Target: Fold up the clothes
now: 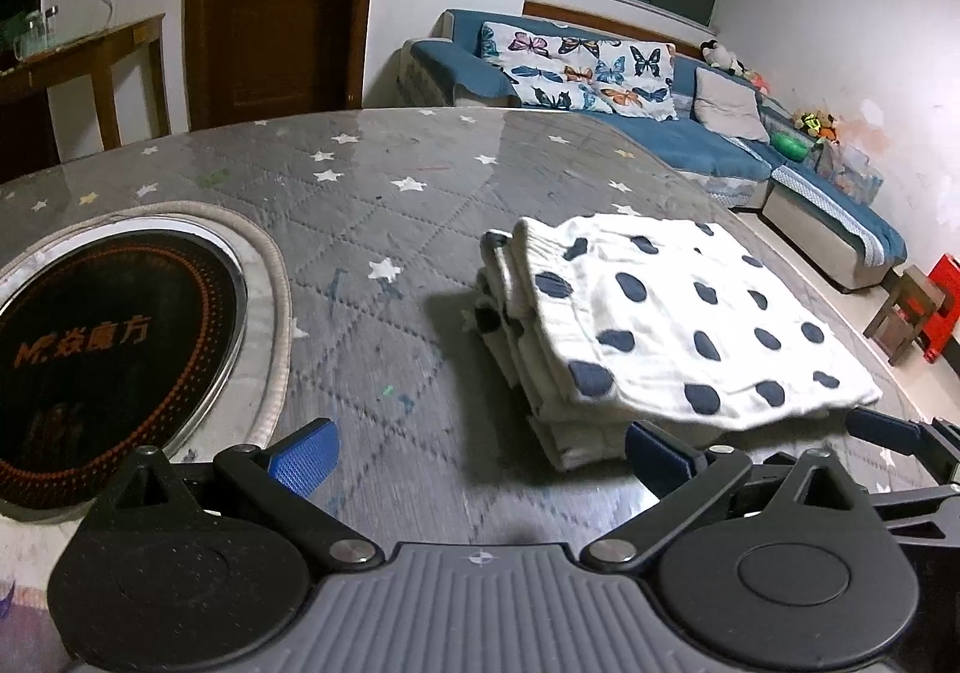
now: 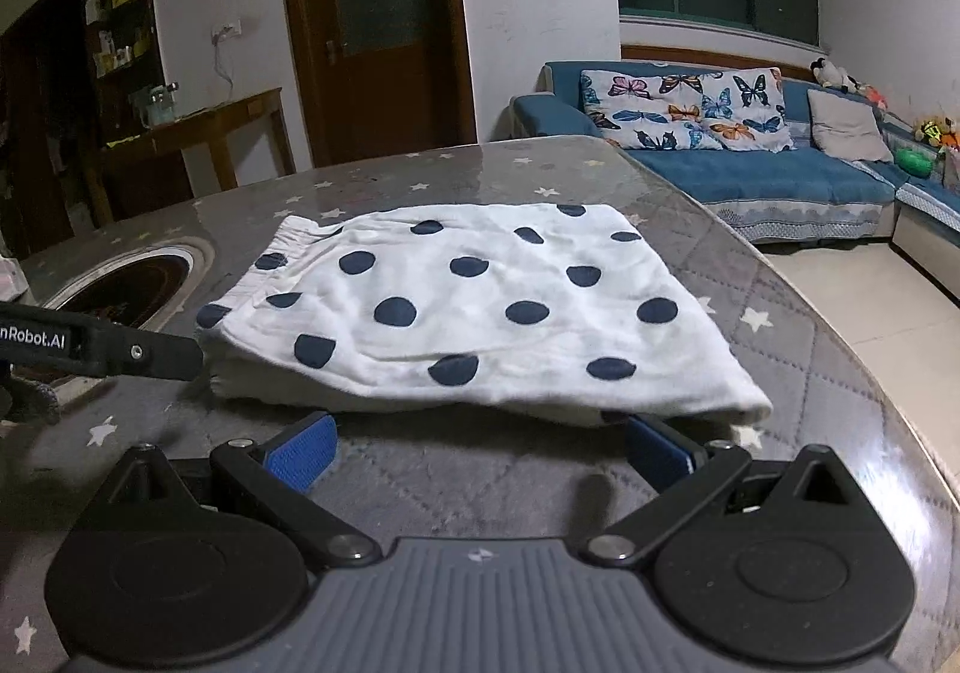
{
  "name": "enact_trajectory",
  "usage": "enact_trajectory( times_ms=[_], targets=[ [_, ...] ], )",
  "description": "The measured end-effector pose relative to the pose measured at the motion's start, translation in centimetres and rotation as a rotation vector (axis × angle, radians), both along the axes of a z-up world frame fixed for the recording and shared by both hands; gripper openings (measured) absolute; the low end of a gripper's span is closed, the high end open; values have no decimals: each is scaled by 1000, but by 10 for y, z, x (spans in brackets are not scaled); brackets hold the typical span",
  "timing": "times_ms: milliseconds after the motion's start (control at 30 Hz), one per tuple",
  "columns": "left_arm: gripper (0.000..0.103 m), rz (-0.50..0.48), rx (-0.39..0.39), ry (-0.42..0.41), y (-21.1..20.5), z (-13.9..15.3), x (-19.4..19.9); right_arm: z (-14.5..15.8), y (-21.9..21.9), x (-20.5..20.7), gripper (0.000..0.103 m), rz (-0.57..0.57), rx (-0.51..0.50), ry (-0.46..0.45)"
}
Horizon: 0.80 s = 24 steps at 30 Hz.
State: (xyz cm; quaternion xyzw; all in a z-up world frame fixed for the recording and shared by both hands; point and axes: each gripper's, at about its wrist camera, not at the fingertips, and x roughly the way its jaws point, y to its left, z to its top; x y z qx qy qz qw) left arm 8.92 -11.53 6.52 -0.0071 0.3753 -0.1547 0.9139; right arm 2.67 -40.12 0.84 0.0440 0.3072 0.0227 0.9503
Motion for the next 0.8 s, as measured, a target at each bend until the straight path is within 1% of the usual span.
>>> enact_trajectory(
  times_ms=[200,300,800],
  targets=[
    [103,-9,17,-33,-3,3,-17,-6,1,-13,103,-15,28,-2],
    [103,-11,16,-43,-3,4,-23,-7,2,-19,103,-30,26,-12],
    [103,-12,13,-47,-5,3,-46,-3,6,-39,103,-34,-7,-38]
  ],
)
